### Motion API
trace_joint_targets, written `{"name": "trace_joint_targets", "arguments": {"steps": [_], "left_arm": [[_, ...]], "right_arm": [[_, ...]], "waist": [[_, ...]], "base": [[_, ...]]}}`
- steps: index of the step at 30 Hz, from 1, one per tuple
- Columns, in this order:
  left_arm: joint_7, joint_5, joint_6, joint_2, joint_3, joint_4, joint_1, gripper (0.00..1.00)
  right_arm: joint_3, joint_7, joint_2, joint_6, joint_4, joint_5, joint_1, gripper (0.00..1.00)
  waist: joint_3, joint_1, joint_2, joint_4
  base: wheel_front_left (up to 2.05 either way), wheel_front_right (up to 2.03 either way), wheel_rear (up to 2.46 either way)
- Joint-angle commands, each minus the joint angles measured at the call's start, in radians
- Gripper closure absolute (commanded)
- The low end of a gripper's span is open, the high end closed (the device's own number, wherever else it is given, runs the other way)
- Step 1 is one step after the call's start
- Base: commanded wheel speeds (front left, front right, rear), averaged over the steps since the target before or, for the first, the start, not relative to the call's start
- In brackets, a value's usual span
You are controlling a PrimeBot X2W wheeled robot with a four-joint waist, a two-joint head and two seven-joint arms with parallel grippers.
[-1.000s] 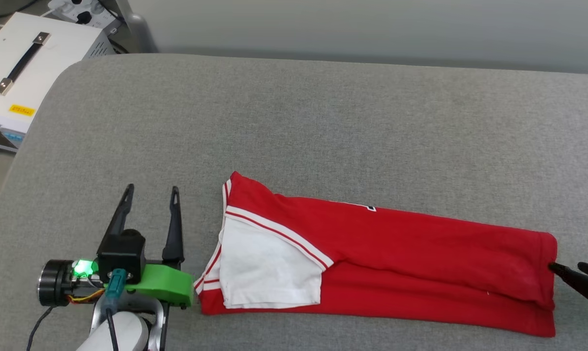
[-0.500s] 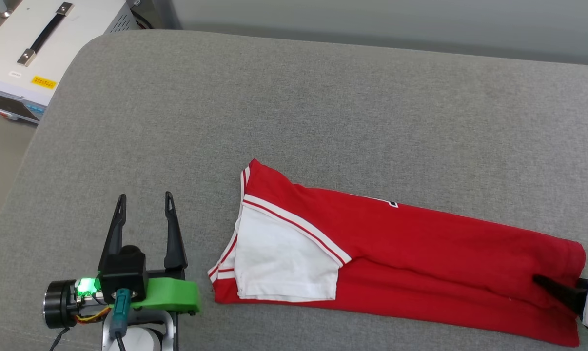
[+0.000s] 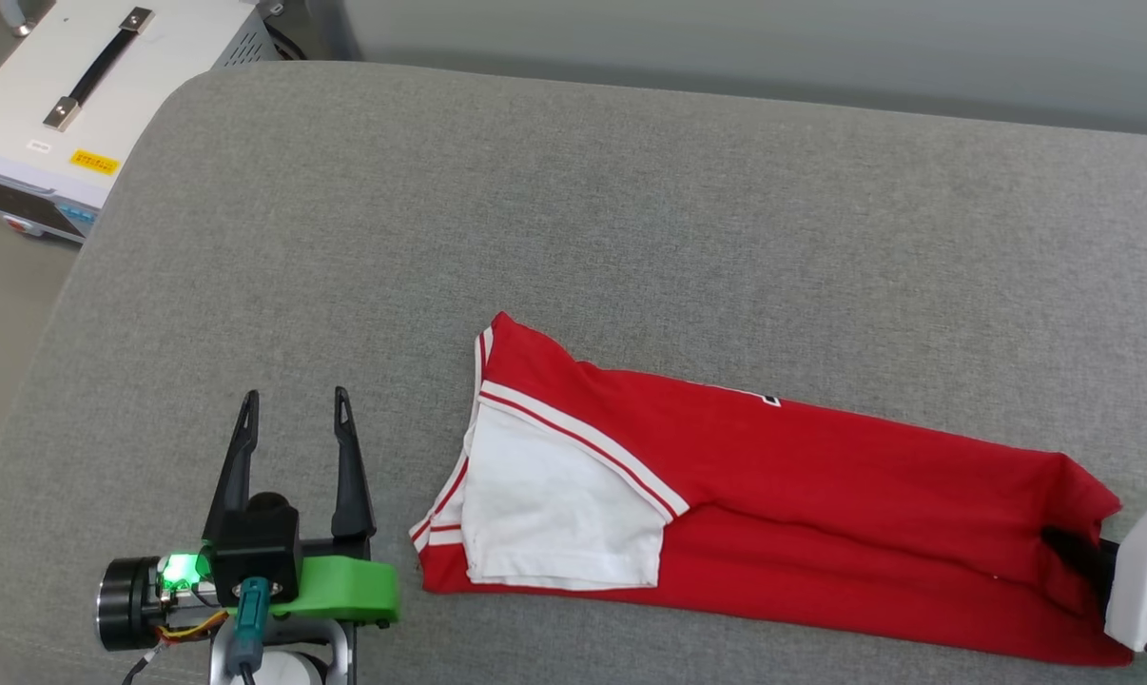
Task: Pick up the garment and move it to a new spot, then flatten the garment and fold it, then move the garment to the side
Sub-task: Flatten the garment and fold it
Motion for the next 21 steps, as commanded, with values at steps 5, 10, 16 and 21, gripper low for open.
{"name": "trace_joint_targets", "arguments": {"steps": [5,10,16,21], "left_arm": [[-0.006,0.028,-0.031,-0.015,0.030,-0.002,0.036,0.00],[-0.006,0.047,-0.053,-0.021,0.037,0.001,0.047,0.00],[-0.006,0.064,-0.073,-0.028,0.036,0.011,0.056,0.00],[-0.006,0.069,-0.084,-0.032,0.037,0.019,0.070,0.00]], "right_arm": [[0.009,-0.042,-0.001,0.003,0.023,0.011,-0.004,1.00],[-0.019,-0.063,-0.050,0.003,0.042,0.021,0.002,1.00],[-0.051,-0.083,-0.119,0.003,0.092,0.003,0.020,1.00],[-0.063,-0.073,-0.154,0.003,0.106,-0.006,0.044,1.00]], "waist": [[-0.021,0.0000,0.0000,-0.014],[-0.036,0.0000,0.0000,-0.022],[-0.056,0.0000,0.0000,-0.028],[-0.076,0.0000,0.0000,-0.034]], "base": [[0.00,0.00,0.00],[0.00,0.00,0.00],[0.00,0.00,0.00],[0.00,0.00,0.00]]}}
